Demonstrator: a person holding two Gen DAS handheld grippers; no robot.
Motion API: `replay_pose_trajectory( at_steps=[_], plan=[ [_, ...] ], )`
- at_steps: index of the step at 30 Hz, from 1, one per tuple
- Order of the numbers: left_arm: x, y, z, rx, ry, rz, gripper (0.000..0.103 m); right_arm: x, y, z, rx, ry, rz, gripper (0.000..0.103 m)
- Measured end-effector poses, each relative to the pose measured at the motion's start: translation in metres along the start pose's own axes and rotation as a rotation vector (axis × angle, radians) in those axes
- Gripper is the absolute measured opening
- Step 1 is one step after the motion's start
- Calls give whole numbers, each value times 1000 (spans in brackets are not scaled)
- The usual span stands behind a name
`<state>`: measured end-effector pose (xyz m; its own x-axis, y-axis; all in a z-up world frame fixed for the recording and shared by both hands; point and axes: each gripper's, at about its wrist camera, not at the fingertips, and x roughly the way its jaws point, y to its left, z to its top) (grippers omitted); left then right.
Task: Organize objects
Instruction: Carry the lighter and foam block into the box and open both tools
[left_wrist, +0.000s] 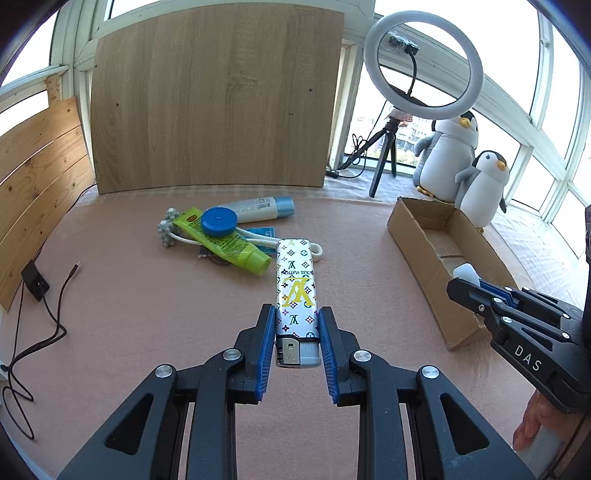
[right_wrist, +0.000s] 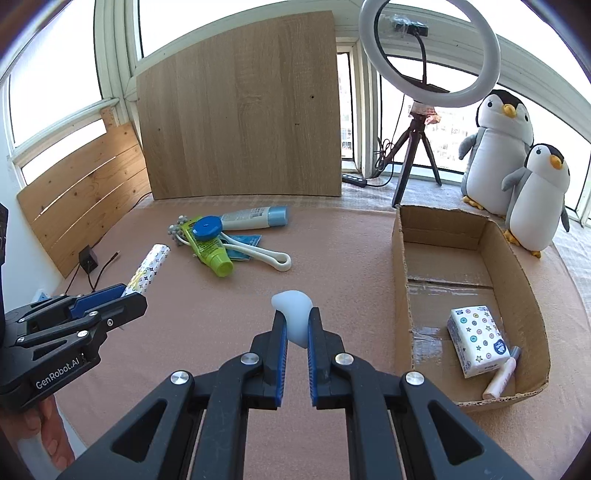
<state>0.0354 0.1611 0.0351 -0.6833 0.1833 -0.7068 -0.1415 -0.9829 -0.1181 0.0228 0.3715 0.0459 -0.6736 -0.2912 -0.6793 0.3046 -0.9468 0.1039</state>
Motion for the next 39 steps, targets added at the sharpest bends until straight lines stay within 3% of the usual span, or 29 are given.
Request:
replay_pose_trajectory(
  at_steps=[12,17,24,31,32,33,34,35,39],
  plan=[
    [46,-143,30,135,8,-161,25,-31,-122,-16,132,-10,-139,9],
    [61,-189,39,177,19,-197,25,-35,-154,-19,164,-10,-160,9],
    [75,-221,44,213,36,-212,26,-35,-176,-19,184,-17,-161,9],
    [83,-223,53,203,45,-212,27,-31,-182,-11,179,-27,-161,9],
    [86,-221,54,191,56,-200,42,-29,-182,-10,176,-22,-169,12],
    [88,-218,55,175,68,-174,69,-25,-182,-9,172,-10,-181,18],
    [88,-213,56,154,65,-147,81,-20,-183,-10,172,9,-192,37],
    [86,-207,57,132,47,-139,90,-17,-184,-10,179,14,-184,49],
    [79,-191,62,136,35,-125,90,-20,-180,-15,191,14,-183,50]
  ],
)
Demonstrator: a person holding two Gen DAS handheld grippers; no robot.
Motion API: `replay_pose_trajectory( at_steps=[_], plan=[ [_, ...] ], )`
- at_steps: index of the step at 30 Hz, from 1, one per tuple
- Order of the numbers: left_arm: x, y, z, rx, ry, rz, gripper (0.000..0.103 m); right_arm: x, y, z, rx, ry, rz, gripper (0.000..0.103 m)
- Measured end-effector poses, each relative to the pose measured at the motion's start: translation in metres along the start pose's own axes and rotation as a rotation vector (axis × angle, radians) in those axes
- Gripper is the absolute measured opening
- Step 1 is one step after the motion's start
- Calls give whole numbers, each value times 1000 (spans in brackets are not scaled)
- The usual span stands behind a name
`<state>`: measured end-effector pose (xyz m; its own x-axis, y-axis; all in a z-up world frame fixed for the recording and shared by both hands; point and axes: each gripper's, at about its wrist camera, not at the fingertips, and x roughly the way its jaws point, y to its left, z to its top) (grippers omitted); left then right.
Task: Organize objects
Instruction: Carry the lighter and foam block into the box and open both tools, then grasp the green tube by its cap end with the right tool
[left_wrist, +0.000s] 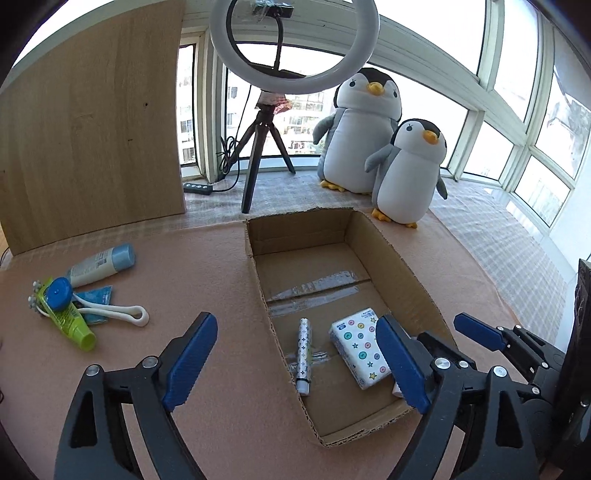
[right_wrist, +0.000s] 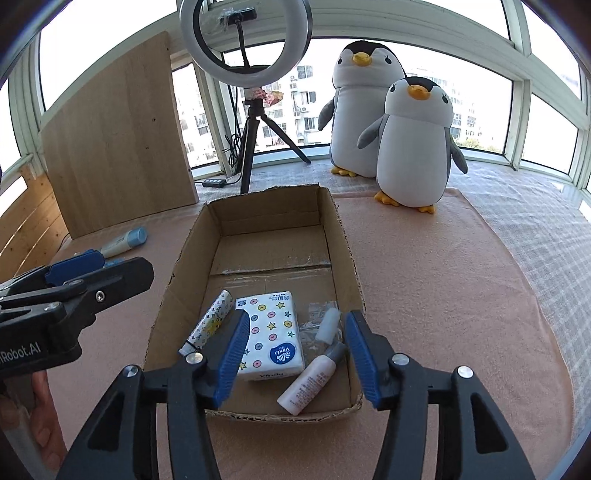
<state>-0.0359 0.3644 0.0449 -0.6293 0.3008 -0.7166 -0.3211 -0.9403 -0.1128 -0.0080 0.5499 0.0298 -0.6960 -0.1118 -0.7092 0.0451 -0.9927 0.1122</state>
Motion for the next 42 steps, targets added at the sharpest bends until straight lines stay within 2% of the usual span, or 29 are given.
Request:
replay_pose_trajectory(
  at_steps=[5,11,17,26,27,29,30,35,38,42],
  plan=[
    [-10,26,-9,-26,16,22,91,-1,11,-5,2,12,1,50],
    [-26,64,-33,-54,38,45,91,-2,46,-1,-29,3,19,50],
    [-55,124,-52,-116,19,95,92,4,104,1,-90,8,65,50],
    [-97,231,-83,-253,-3,175,93,18,213,-5,-223,50,165,52],
    [-103,243,-89,-272,-8,180,93,22,226,-5,-242,56,175,53],
    [-113,267,-101,-308,-8,204,93,34,254,-7,-300,69,204,65],
    [-117,278,-107,-328,-6,214,93,44,268,-9,-344,83,215,67],
    [-145,328,-147,-416,-15,236,93,105,323,-3,-555,135,186,67],
    [-160,351,-173,-470,-11,262,93,130,340,7,-613,132,173,67],
    [-176,375,-201,-548,-10,296,93,157,358,12,-678,176,201,67]
  ],
)
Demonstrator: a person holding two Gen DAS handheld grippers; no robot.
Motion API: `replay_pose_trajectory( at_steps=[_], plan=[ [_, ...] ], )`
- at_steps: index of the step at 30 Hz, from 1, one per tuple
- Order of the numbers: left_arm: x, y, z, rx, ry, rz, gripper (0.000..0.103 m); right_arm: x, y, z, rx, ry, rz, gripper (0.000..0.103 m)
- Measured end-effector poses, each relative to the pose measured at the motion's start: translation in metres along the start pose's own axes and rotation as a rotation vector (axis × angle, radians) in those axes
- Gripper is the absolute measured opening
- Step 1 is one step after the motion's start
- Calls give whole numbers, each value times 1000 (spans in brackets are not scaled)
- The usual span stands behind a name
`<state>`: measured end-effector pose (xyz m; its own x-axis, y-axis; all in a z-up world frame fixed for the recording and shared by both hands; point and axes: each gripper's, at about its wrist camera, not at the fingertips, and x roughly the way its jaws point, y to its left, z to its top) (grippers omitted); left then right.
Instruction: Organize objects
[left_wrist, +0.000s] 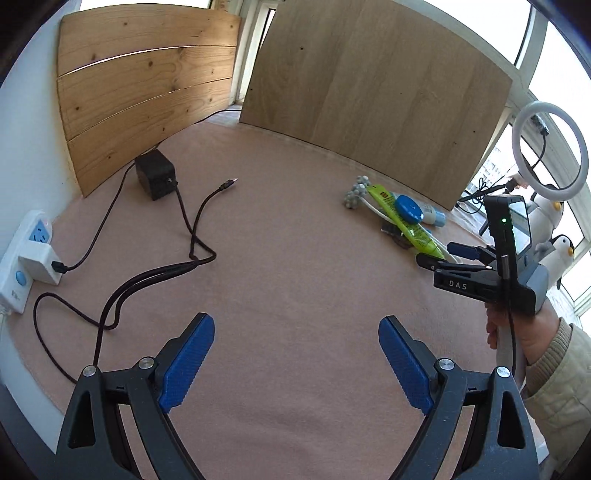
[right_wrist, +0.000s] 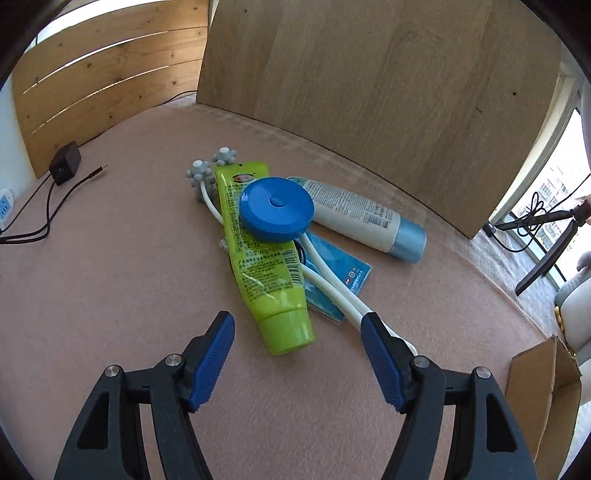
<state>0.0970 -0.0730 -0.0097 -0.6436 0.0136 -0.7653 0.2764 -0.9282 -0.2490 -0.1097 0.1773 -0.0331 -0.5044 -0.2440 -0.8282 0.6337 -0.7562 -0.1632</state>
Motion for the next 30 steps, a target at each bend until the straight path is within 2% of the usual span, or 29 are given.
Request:
replay_pose_trajectory(
  at_steps=[1,2,3,7,11,15,20,23,25,30],
  plan=[
    [-2,6,-3,-14,-1,11,93,7,1,2,-9,28,14,63],
    [-4,12,-4,-26,-4,19,93,11,1,3,-5,47,33,44],
    [-6,17,-5,-36,-8,26,93,13,1,4,4,57,46,32],
    [-8,25,-13,-56,-6,38,93,4,10,-5,38,49,76,26],
    [-2,18,-17,-49,22,21,93,-20,36,-32,41,46,133,25],
    [14,2,-20,-32,63,-8,93,-54,79,-77,-20,63,167,25],
    [35,-23,-26,23,118,-47,93,-94,108,-129,-41,47,141,27],
    [49,-38,-28,39,152,-71,93,-102,109,-140,-27,35,116,37],
    [57,-49,-28,66,166,-81,93,-104,105,-141,-6,33,120,40],
    [78,-69,-27,90,217,-102,93,-101,99,-138,17,24,138,40]
  ],
)
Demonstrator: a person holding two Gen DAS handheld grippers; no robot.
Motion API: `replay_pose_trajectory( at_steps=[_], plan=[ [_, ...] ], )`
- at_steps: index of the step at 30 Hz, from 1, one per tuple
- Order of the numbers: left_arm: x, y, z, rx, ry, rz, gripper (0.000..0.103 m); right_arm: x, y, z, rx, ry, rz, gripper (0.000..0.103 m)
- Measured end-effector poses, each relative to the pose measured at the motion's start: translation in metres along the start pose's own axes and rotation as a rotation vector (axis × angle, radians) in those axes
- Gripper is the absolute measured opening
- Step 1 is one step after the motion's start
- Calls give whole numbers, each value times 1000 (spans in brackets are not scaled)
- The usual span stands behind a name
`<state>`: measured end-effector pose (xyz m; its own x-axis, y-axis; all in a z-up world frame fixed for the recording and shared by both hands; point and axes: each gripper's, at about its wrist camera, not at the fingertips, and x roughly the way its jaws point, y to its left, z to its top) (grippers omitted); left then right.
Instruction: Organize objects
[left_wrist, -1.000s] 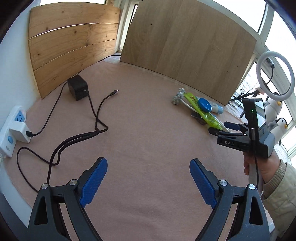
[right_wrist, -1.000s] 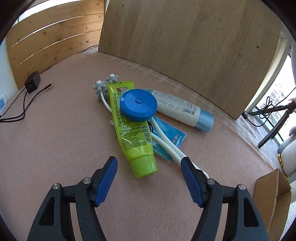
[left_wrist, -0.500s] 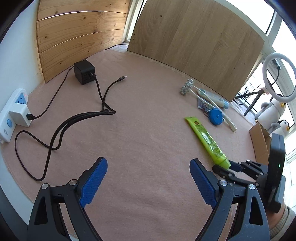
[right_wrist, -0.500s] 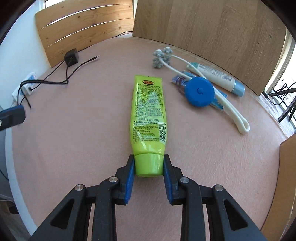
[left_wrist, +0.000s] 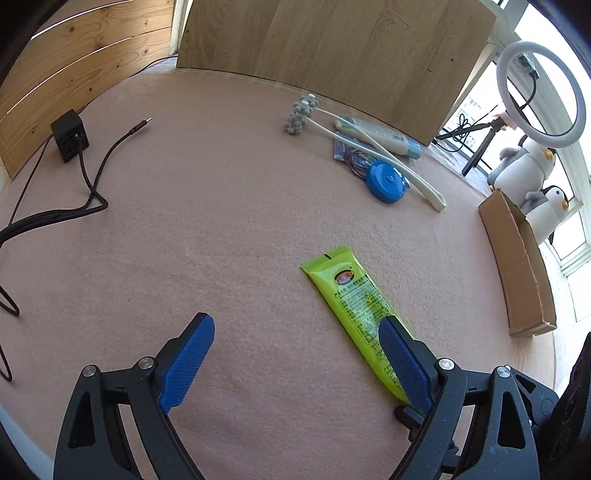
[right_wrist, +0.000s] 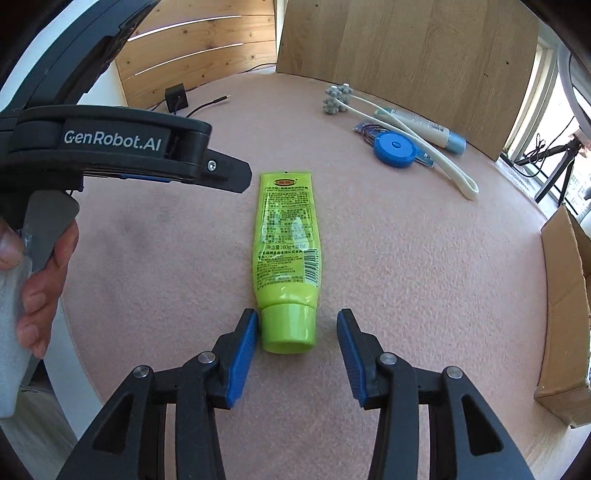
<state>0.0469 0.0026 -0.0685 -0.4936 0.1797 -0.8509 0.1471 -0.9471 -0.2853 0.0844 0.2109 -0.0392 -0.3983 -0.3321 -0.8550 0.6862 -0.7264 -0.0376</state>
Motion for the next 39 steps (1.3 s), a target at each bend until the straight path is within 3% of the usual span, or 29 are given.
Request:
replay_pose_trajectory(
  at_steps=[4,9,15,17,19,23,27,33,39],
  plan=[
    [15,-6,4,-33,75,-47,93,2,2,1,-6,-6,12,28],
    [26,-13,9,-54,111,-76,93,-1,1,-5,10,-45,24,28],
    [32,-13,15,-127,132,-166,93,-12,-23,-10,217,-137,204,28],
    [33,-11,17,-157,125,-198,92,-15,-27,-11,242,-160,216,28],
    [34,-11,18,-175,117,-214,87,-17,-26,-11,220,-165,213,28],
    [44,-17,18,-182,153,-271,39,-22,-20,-11,172,-174,184,28],
    [41,-21,17,-180,118,-298,36,-21,-18,-12,142,-156,163,27],
    [17,-41,27,-125,42,-267,35,-28,-20,-8,115,-169,140,27],
    [-34,-89,49,48,-85,-165,35,-53,-34,8,111,-240,116,27]
  ],
)
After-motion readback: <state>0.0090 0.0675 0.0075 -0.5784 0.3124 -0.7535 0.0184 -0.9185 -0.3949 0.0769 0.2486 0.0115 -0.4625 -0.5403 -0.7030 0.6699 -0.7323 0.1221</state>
